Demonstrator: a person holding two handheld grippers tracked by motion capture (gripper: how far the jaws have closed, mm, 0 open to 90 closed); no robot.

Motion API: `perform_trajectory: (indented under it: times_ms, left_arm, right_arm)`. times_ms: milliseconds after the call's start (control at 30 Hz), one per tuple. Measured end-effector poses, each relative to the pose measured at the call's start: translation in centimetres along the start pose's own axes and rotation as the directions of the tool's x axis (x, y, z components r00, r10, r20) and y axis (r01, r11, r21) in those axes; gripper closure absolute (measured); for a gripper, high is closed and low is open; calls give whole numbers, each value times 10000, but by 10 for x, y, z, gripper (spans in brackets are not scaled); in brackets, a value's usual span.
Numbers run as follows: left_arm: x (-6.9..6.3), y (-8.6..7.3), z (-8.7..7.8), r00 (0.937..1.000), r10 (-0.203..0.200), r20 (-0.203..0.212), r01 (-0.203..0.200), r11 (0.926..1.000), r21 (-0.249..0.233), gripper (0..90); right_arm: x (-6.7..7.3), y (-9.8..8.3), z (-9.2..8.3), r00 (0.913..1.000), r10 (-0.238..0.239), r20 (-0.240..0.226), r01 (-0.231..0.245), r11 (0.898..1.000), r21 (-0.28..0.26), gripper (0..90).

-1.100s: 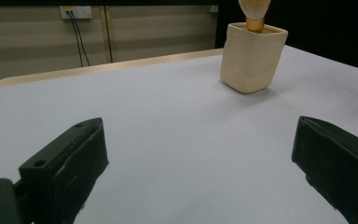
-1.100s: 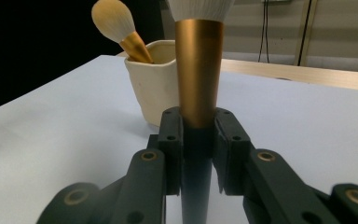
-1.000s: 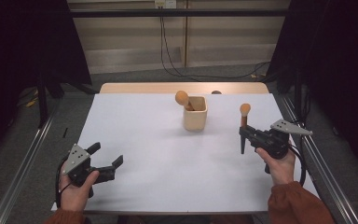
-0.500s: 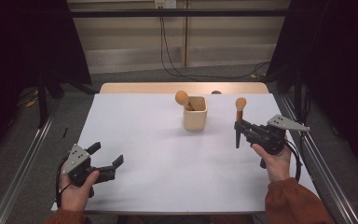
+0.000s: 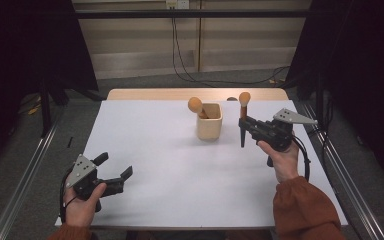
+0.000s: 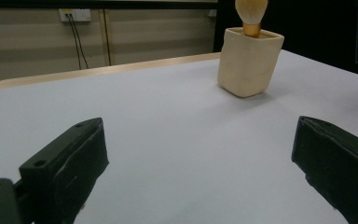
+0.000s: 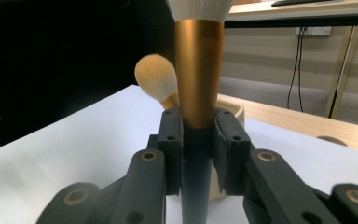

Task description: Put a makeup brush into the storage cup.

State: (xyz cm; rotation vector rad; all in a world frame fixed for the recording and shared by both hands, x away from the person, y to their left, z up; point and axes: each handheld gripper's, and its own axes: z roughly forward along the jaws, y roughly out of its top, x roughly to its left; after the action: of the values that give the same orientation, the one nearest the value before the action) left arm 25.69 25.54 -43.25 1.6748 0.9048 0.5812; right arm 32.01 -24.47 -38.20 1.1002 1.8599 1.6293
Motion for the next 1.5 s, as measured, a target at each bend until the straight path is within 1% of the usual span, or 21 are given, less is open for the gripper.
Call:
perform_trajectory:
  times_ms: [267,367,533,600,733,800,833,867,933,1000,1067,1100,1133,1167,1233,1300,1433,1500]
  left_arm:
    - [-3,0,1,10000,22,80,-22,10000,20,33]
    - [-3,0,0,10000,51,67,-51,10000,22,33]
    - [-3,1,-1,10000,27,90,-27,10000,-23,33]
    - [-3,0,0,9999,48,98,-48,10000,33,33]
    - [-2,0,0,9999,69,91,-69,10000,26,33]
    - [-2,0,0,10000,49,65,-49,10000,19,33]
    - [-1,0,0,10000,69,53,-69,10000,20,33]
    - [-1,0,0,10000,85,43,-86,10000,31,33]
    - [-1,0,0,10000,78,32,-78,10000,36,33]
    - [-1,0,0,10000,62,36,-62,10000,44,33]
    - [-1,0,0,9999,72,74,-73,10000,63,33]
    - [-1,0,1,9999,-3,101,3,10000,19,33]
    - [-1,0,1,10000,2,99,-2,10000,20,33]
    - [-1,0,1,10000,45,88,-45,10000,37,33]
    - [0,0,1,10000,45,78,-45,10000,42,33]
    - [0,0,1,10000,37,81,-37,10000,34,33]
    - [0,0,1,10000,34,90,-35,10000,46,33]
    - [0,0,1,10000,18,84,-19,10000,30,33]
  right_arm:
    - [1,17,13,9998,-177,134,178,9998,-89,754]
    - [0,22,19,9998,-39,192,40,10000,-53,754]
    - [1,29,28,9996,-92,249,91,10000,6,753]
    - [1,32,31,9997,-54,246,53,10000,13,753]
    - [2,41,40,9994,-214,266,214,9998,-12,753]
    - [2,44,44,9984,-456,342,459,9989,-80,753]
    - [2,46,47,9986,-414,326,416,9991,-52,753]
    - [2,47,49,9989,-365,285,367,9993,-44,753]
    - [2,49,54,9978,-526,413,528,9986,-33,753]
    - [0,50,58,9977,-503,445,505,9987,-42,753]
    - [-1,52,62,9967,-607,545,608,9981,-10,753]
    - [-2,53,64,9973,-526,507,529,9986,-35,753]
    - [-2,54,66,9973,-503,528,506,9987,-39,752]
    - [-2,54,68,9968,-579,543,581,9983,-11,753]
    - [-1,56,72,9974,-535,480,536,9986,-5,753]
    - [0,56,76,9965,-648,533,649,9979,-5,753]
    - [1,58,85,9961,-717,518,720,9974,-36,753]
    - [2,59,90,9961,-664,575,666,9978,-21,753]
